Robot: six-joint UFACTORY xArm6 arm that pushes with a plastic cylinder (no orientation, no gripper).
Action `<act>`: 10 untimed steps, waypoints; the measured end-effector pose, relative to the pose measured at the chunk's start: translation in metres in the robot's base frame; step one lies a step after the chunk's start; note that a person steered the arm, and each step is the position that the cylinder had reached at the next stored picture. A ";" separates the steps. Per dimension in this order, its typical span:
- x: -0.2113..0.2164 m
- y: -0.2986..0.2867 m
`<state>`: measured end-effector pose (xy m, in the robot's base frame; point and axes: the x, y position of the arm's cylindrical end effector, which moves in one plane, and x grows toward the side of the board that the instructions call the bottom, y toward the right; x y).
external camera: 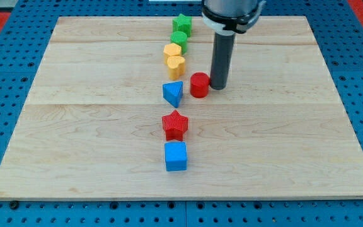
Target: Move the red circle on top of blue triangle
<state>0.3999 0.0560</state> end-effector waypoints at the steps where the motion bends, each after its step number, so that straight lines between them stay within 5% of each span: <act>1: 0.000 -0.021; 10: -0.011 -0.066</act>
